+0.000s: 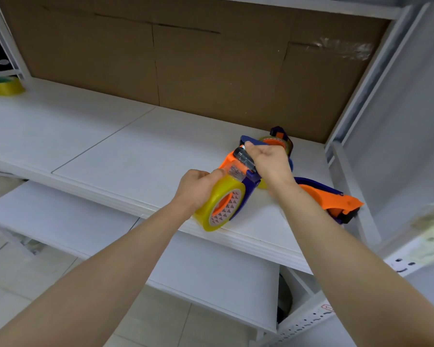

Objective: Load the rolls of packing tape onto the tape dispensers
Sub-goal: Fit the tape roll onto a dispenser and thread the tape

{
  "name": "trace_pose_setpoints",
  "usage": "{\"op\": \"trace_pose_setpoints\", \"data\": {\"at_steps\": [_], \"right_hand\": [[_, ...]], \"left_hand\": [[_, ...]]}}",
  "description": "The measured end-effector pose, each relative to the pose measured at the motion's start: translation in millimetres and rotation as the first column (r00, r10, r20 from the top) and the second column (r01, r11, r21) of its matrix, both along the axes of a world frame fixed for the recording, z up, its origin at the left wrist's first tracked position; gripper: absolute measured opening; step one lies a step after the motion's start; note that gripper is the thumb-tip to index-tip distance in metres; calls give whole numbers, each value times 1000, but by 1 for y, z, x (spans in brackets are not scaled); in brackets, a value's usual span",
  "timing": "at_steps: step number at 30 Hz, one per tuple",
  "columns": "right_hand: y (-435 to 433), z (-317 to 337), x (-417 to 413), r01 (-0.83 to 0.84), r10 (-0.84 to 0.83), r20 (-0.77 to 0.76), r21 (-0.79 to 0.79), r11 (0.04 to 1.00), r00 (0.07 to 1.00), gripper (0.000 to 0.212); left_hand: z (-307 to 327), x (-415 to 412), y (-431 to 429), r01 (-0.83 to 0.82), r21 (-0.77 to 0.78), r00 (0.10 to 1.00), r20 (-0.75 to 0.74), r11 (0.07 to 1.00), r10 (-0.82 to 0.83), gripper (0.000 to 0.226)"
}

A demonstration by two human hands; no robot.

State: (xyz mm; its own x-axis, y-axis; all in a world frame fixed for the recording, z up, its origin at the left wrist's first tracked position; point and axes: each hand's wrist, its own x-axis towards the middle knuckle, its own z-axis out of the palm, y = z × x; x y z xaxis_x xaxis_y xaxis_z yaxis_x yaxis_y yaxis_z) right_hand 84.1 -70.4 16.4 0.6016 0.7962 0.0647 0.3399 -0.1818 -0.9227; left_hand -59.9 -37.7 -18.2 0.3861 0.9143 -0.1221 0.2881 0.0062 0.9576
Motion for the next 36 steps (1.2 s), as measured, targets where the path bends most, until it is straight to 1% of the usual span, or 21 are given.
{"op": "trace_pose_setpoints", "data": {"at_steps": [2,4,5,7,10,12,14,17,18,21,23,24,26,28,29,30,32,33,34,36], "right_hand": [[2,-2,-5,20,-20,77,10,1000,997,43],[3,0,-4,43,-44,84,17,999,996,41],[4,1,-2,41,-42,58,21,999,997,39],[1,1,2,7,-6,-55,16,1000,998,32],[-5,-9,2,-31,43,-271,51,998,962,20],[-8,-14,2,-1,30,-319,92,996,947,17],[-6,-13,4,13,19,-323,97,995,946,17],[-2,-3,7,-8,29,-364,59,998,931,13],[0,-2,8,-16,31,-356,46,999,934,13],[5,-1,4,-17,20,-227,16,1000,974,23],[8,3,2,-5,8,-253,13,1000,967,22],[8,5,3,-11,11,-288,1,1000,958,20],[4,4,7,-45,46,-408,12,999,912,14],[-4,-3,8,-87,120,-560,86,993,820,11],[-8,-7,7,-82,147,-596,134,988,790,7],[-9,-11,6,-50,145,-609,170,984,780,2],[-10,-16,6,10,111,-608,192,981,786,4],[-10,-16,7,0,126,-616,200,980,778,3],[-11,-16,8,-45,178,-636,219,975,751,9],[-14,-24,10,-165,293,-660,250,954,692,37]], "left_hand": [[1,1,0,-12,-1,1000,0,1000,12,30],[2,2,0,-23,-8,1000,1,1000,23,29],[4,2,0,-26,-14,1000,2,1000,26,29],[5,3,0,-27,-23,1000,-1,999,27,28],[6,3,0,-36,-32,999,14,999,37,29],[6,5,0,-31,-30,999,9,999,31,29],[5,6,1,-28,-26,1000,0,999,28,28],[6,6,3,-4,-6,999,-40,1000,4,31],[5,7,3,5,6,999,-52,1000,-5,32],[5,8,5,17,24,997,-74,1000,-15,34],[5,9,5,9,15,997,-74,1000,-8,33],[5,9,6,4,10,997,-73,1000,-4,32],[4,10,7,-4,-5,998,-64,1000,3,31],[4,9,8,-14,-23,999,-38,1000,13,31],[4,9,8,-12,-22,999,-30,1000,11,31],[3,10,8,-4,-18,999,-33,1000,3,31],[2,11,9,2,-27,999,-42,1000,-3,30],[2,11,10,-4,-42,999,-38,999,2,28],[2,11,10,-14,-66,1000,-27,998,12,27],[3,8,12,-46,-138,999,23,989,49,28]]}}
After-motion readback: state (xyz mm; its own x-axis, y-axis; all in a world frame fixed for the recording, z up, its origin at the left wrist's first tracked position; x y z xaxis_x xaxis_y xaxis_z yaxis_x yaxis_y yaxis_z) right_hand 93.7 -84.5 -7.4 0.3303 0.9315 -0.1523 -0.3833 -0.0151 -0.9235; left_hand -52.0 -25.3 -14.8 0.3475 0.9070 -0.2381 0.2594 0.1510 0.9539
